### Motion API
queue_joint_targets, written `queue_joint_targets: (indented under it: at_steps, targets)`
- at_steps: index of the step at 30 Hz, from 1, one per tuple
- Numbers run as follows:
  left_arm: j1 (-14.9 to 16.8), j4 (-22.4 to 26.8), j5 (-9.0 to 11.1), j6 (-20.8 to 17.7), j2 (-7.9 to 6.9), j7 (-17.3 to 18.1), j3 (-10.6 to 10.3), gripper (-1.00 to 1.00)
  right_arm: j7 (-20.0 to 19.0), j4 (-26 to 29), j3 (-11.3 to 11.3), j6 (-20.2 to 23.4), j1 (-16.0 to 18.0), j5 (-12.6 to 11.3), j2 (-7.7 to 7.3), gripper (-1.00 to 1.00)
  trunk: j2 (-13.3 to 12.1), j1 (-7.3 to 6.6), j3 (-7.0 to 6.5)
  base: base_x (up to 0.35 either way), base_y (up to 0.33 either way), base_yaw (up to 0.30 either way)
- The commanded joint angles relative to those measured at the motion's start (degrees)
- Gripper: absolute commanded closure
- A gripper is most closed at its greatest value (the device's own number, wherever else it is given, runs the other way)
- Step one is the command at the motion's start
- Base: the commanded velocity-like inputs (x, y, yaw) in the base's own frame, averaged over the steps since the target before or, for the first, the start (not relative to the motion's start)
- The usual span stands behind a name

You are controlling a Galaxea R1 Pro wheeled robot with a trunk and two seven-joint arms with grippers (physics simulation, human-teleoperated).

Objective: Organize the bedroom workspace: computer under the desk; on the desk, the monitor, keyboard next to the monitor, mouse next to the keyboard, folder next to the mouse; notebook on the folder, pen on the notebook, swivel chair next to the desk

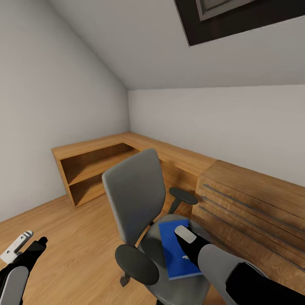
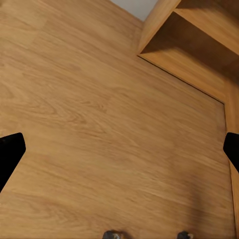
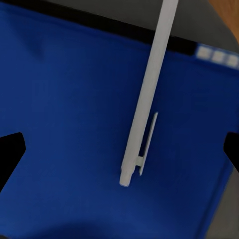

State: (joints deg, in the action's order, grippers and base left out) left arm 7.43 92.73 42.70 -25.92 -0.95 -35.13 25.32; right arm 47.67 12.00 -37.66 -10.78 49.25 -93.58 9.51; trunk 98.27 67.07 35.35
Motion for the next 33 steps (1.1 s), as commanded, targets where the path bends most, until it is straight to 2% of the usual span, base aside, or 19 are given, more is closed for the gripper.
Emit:
queue_joint_targets:
  at_steps: [1,4,15,21,33]
  targets:
    - [0.04,0.07,0.45,-0.19,-0.01,-0.38,0.03,-1.00,0.16,0.04,-0.49,-0.39,0.05,-0.56,-0.02,-1.00,0.45,0.22,0.25,0.000,0.000,0.000]
    - [0.05,0.07,0.45,-0.19,-0.01,-0.38,0.07,-1.00,0.21,0.04,-0.49,-0.52,0.05,-0.55,-0.02,-1.00,1.65,0.88,0.78,0.000,0.000,0.000]
    - [0.04,0.02,0.45,-0.23,-0.01,-0.25,0.04,-1.00,0.30,0.04,-0.51,-0.59,0.05,-0.51,0.00,-1.00,1.65,0.88,0.78,0.003,0.000,0.000]
    - [0.04,0.00,0.39,-0.27,-0.01,-0.05,-0.16,-1.00,0.56,-0.02,-0.57,-0.80,0.05,-0.47,0.02,-1.00,1.65,0.88,0.78,0.128,0.000,0.000]
    - [0.06,-0.01,0.37,-0.27,-0.01,-0.09,-0.19,-1.00,2.85,-0.08,-0.58,-2.70,0.05,-0.38,0.07,-1.00,1.65,0.88,0.78,0.011,0.000,0.000]
